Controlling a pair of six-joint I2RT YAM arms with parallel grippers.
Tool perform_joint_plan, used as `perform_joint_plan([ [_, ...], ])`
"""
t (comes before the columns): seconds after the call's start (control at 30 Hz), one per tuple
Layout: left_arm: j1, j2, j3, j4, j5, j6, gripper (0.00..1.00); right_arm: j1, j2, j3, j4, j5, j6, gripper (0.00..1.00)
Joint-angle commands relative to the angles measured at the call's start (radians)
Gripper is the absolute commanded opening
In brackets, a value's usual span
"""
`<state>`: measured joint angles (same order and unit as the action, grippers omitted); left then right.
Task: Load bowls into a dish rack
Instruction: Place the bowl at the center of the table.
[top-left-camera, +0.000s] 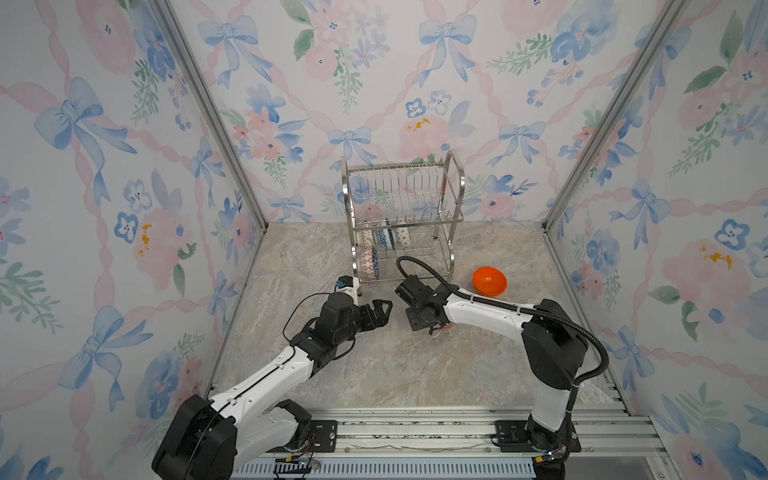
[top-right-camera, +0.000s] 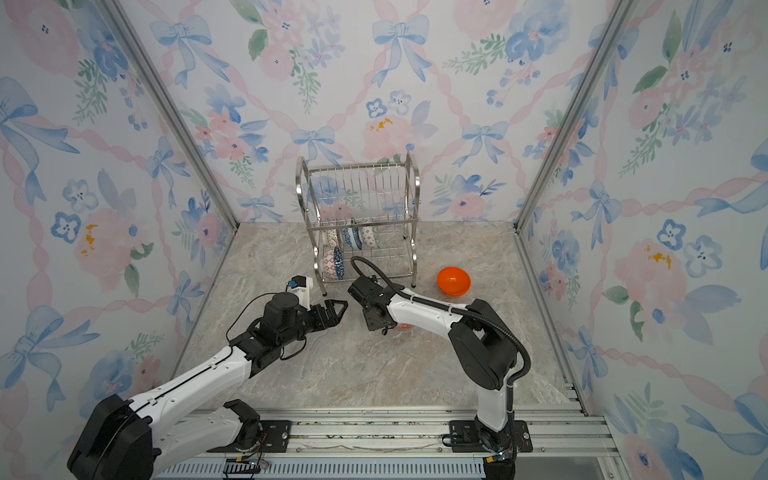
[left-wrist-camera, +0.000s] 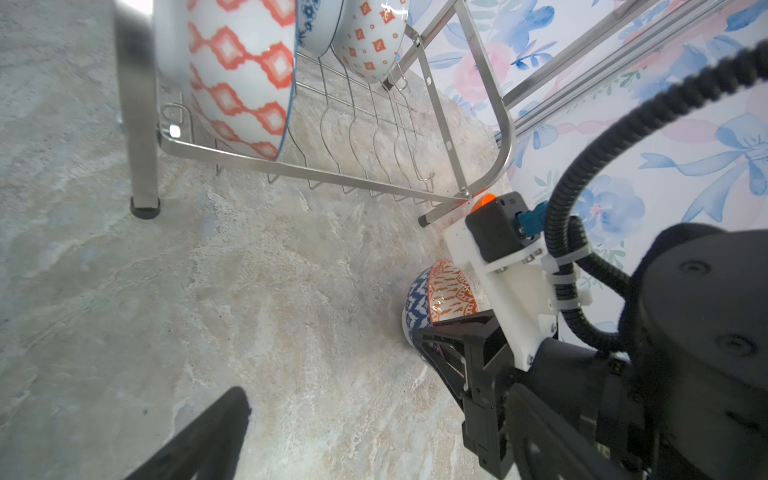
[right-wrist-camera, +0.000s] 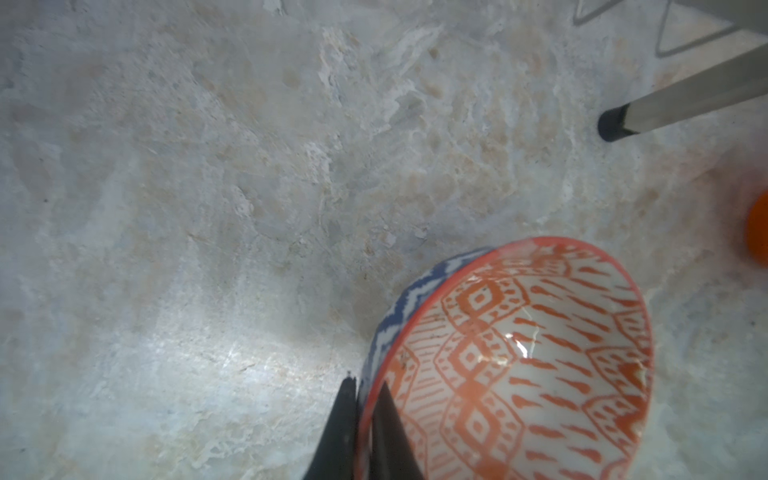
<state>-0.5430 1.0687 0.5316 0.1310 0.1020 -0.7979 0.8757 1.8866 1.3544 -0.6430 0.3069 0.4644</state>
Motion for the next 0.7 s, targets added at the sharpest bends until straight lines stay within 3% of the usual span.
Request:
perform_joint_plan([
  [0.0, 0.011, -0.018, -0.019, -0.016, 0.013, -0.008, 0.97, 0.027, 0.03, 0.036, -0.017, -0.003, 0.014, 0.14],
  [0.3, 0.022, -0.025, -0.023, -0.024, 0.02, -0.007, 0.97, 0.05, 0.068, 0.076, -0.021, -0.027, 0.013, 0.24],
  [0.43, 0.028, -0.034, -0.025, -0.031, 0.019, -0.004, 0.98, 0.051, 0.042, 0.071, -0.02, -0.022, 0.013, 0.36],
  [0.67, 0.032, -0.038, -0.025, -0.031, 0.027, -0.007, 0.98, 0.043, -0.001, 0.059, -0.032, 0.003, -0.001, 0.4],
])
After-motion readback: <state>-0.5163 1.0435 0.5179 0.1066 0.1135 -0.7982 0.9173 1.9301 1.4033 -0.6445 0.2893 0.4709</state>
